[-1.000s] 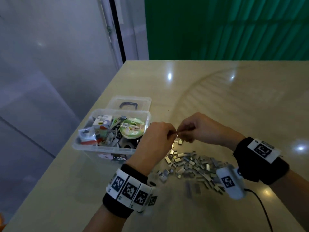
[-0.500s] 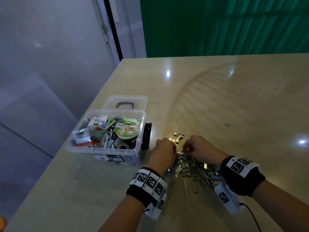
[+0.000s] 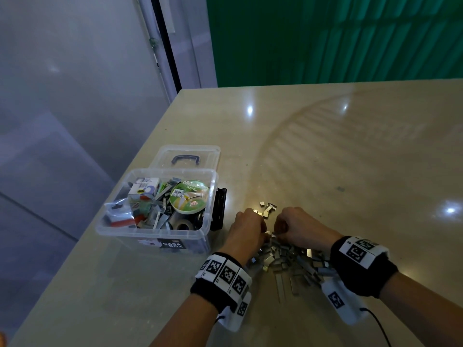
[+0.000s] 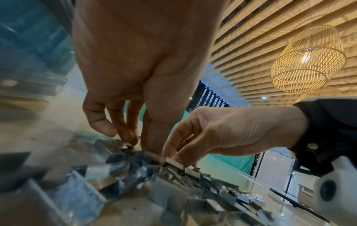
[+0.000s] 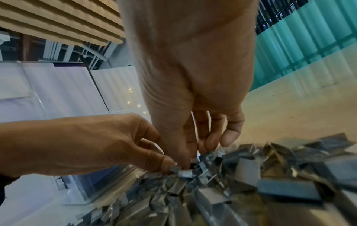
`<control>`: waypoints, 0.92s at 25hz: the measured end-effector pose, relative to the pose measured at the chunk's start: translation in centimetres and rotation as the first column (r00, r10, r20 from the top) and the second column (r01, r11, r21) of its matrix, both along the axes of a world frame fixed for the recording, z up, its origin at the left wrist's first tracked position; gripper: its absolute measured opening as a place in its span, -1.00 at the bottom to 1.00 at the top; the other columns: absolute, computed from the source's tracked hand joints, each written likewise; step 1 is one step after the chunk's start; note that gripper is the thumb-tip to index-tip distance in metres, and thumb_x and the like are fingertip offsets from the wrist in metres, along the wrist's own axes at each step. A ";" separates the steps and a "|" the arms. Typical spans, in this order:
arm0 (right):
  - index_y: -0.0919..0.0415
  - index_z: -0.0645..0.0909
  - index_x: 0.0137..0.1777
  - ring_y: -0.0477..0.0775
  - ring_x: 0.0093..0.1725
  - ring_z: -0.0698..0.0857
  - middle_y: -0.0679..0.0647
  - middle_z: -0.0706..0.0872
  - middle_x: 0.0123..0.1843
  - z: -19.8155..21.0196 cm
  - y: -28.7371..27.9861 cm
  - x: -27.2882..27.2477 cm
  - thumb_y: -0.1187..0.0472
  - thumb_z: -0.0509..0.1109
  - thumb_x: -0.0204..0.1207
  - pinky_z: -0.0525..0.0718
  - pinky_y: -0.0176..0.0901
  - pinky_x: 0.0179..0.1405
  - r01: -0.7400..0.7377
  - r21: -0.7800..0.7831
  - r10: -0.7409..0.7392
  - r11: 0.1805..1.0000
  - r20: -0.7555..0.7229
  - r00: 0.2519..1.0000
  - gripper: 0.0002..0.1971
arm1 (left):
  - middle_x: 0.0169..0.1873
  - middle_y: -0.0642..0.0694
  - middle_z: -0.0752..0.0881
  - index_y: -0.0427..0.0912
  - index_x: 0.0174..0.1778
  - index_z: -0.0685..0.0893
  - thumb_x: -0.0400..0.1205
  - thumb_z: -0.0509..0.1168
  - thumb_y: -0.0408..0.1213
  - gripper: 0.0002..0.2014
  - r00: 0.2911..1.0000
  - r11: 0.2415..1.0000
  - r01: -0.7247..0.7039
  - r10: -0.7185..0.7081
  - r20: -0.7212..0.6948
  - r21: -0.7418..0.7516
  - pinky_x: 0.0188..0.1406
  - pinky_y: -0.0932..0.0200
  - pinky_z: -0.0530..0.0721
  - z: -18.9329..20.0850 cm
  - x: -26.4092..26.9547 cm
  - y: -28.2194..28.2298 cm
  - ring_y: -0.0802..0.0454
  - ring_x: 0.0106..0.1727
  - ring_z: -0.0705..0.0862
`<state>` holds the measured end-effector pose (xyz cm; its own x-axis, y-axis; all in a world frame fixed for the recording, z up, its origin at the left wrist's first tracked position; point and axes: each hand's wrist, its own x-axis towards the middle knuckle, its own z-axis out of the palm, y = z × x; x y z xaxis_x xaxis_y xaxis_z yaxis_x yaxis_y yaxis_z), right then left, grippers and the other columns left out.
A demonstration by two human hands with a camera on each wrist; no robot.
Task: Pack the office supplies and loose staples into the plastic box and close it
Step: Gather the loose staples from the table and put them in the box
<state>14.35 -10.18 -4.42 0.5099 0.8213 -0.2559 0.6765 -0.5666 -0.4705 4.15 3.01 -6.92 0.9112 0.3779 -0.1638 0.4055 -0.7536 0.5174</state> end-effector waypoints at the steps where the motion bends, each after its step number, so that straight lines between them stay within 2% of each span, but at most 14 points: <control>1: 0.25 0.74 -0.04 -0.05 -0.16 0.65 0.01 0.66 -0.08 0.1 0.1 0.0 0.23 0.53 0.53 0.48 -0.45 -0.36 -0.002 -0.004 0.002 1.000 -0.006 1.000 -0.90 | 0.01 -0.10 0.66 -0.17 -0.01 0.80 0.57 0.50 -0.21 -0.86 1.000 1.000 0.000 0.000 -0.011 0.000 0.08 -0.10 0.76 0.0 0.0 0.0 -0.08 0.09 0.66; 3: 0.17 0.70 -0.14 -0.10 -0.22 0.64 0.00 0.66 -0.12 0.1 0.2 0.2 0.25 0.52 0.52 0.48 -0.45 -0.40 -0.007 -0.010 0.007 1.000 -0.021 1.000 -0.94 | 0.04 -0.12 0.65 -0.18 0.01 0.79 0.59 0.47 -0.22 -0.86 0.999 0.999 0.023 -0.021 -0.039 0.032 0.10 -0.09 0.74 0.2 0.0 -0.1 -0.10 0.12 0.63; 4: 0.13 0.66 -0.23 -0.14 -0.27 0.63 -0.03 0.66 -0.18 0.1 0.2 0.3 0.26 0.52 0.51 0.47 -0.45 -0.43 -0.007 -0.009 0.007 1.000 -0.020 1.000 -0.88 | 0.06 -0.13 0.63 -0.19 0.03 0.78 0.62 0.44 -0.22 -0.85 0.998 0.997 0.044 -0.042 -0.045 0.065 0.11 -0.09 0.71 0.4 0.0 -0.2 -0.11 0.15 0.60; 6: 0.16 0.66 -0.31 -0.07 -0.27 0.69 0.00 0.69 -0.25 0.3 0.3 0.7 0.27 0.50 0.50 0.56 -0.33 -0.43 0.006 0.020 -0.006 1.000 -0.004 1.000 -0.84 | 0.08 -0.14 0.62 -0.19 0.08 0.73 0.69 0.34 -0.19 -0.83 0.998 0.992 0.068 -0.066 -0.025 0.108 0.13 -0.09 0.66 0.9 -0.3 -0.2 -0.11 0.17 0.55; 8: 0.24 0.73 -0.21 0.04 -0.20 0.75 0.07 0.74 -0.19 0.6 0.3 1.3 0.26 0.50 0.49 0.75 -0.08 -0.25 0.015 0.048 -0.015 0.999 0.012 1.000 -0.92 | 0.05 -0.14 0.65 -0.18 0.11 0.67 0.73 0.28 -0.15 -0.81 0.999 0.993 0.049 -0.049 0.005 0.109 0.13 -0.09 0.66 1.4 -0.5 -0.1 -0.10 0.12 0.59; 10: 0.24 0.76 -0.11 0.06 -0.13 0.77 0.09 0.76 -0.11 0.8 0.2 1.6 0.27 0.52 0.51 0.80 0.01 -0.11 0.008 0.047 -0.009 0.999 0.015 1.000 -0.96 | 0.01 -0.13 0.69 -0.15 0.12 0.65 0.71 0.31 -0.13 -0.81 0.999 0.995 0.025 -0.027 0.025 0.100 0.08 -0.06 0.69 1.7 -0.4 0.2 -0.10 0.04 0.65; 12: 0.20 0.76 0.00 0.01 -0.05 0.75 0.05 0.76 -0.03 0.7 0.2 1.6 0.26 0.54 0.52 0.79 -0.04 -0.01 -0.006 0.041 0.005 0.999 0.014 1.000 -0.91 | 0.00 -0.13 0.73 -0.12 0.14 0.69 0.70 0.32 -0.14 -0.82 0.999 0.996 0.012 -0.014 0.032 0.085 0.08 -0.06 0.72 1.9 -0.3 0.3 -0.08 0.02 0.70; 16: 0.13 0.78 0.09 -0.06 0.00 0.76 0.00 0.78 0.02 0.5 0.4 1.7 0.27 0.55 0.54 0.75 -0.25 -0.02 -0.003 0.068 0.003 0.998 -0.001 1.000 -0.85 | 0.05 -0.11 0.76 -0.11 0.16 0.75 0.71 0.33 -0.17 -0.81 1.000 0.999 0.010 -0.010 0.004 0.052 0.15 -0.04 0.73 2.1 -0.3 0.3 -0.05 0.05 0.73; 19: 0.16 0.80 0.16 -0.10 -0.01 0.76 0.05 0.81 0.06 0.7 0.4 2.0 0.33 0.52 0.54 0.79 -0.21 0.03 -0.001 0.081 0.001 0.997 0.005 1.000 -0.78 | 0.04 -0.10 0.76 -0.11 0.14 0.77 0.71 0.33 -0.19 -0.82 0.999 0.998 -0.004 0.002 0.037 0.065 0.11 -0.01 0.74 2.3 -0.8 0.0 -0.05 0.02 0.74; 23: 0.12 0.84 0.09 -0.26 -0.15 0.78 -0.07 0.85 -0.07 2.2 0.5 2.1 0.28 0.61 0.48 0.70 -0.46 -0.18 -0.018 0.151 0.025 0.988 -0.044 0.999 -0.81 | -0.01 -0.05 0.63 -0.11 0.08 0.75 0.69 0.33 -0.30 -0.88 0.990 0.998 -0.014 0.006 0.142 0.053 0.02 -0.02 0.74 3.8 -1.8 -0.8 -0.02 -0.07 0.67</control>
